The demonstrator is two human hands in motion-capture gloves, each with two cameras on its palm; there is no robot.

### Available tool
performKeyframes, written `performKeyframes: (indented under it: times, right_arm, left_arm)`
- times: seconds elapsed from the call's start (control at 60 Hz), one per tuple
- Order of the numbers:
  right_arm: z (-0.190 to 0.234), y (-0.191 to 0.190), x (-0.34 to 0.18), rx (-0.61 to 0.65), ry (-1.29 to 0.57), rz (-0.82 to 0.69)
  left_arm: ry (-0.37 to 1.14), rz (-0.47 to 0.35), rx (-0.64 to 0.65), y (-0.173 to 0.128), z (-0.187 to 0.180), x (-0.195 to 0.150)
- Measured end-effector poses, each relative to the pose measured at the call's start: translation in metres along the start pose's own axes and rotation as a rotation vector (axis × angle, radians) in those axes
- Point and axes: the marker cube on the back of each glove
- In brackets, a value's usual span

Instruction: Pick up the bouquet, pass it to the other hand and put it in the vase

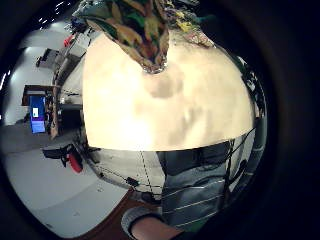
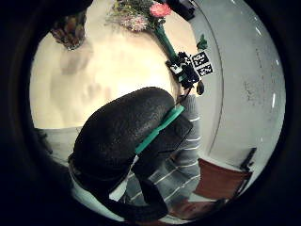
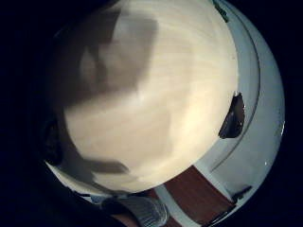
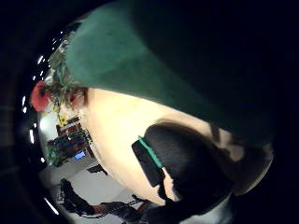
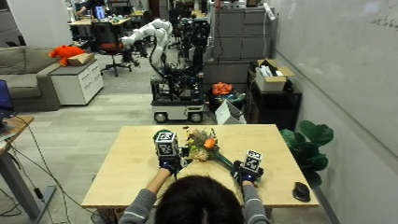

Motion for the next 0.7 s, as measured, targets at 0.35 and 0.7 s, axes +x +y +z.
performKeyframes:
  times: [0.35,0.7]
  right_arm:
    - [-0.030,-0.016,-0.002,0.304,0.255,0.050]
    - [-0.092,-0.034,0.001,0.774,0.205,0.128]
  left_arm:
    - [0.007,0.046,0.047,-0.015,0.004,-0.013]
    - [-0.003,-0.042,0.049,-0.019,-0.018,-0.017]
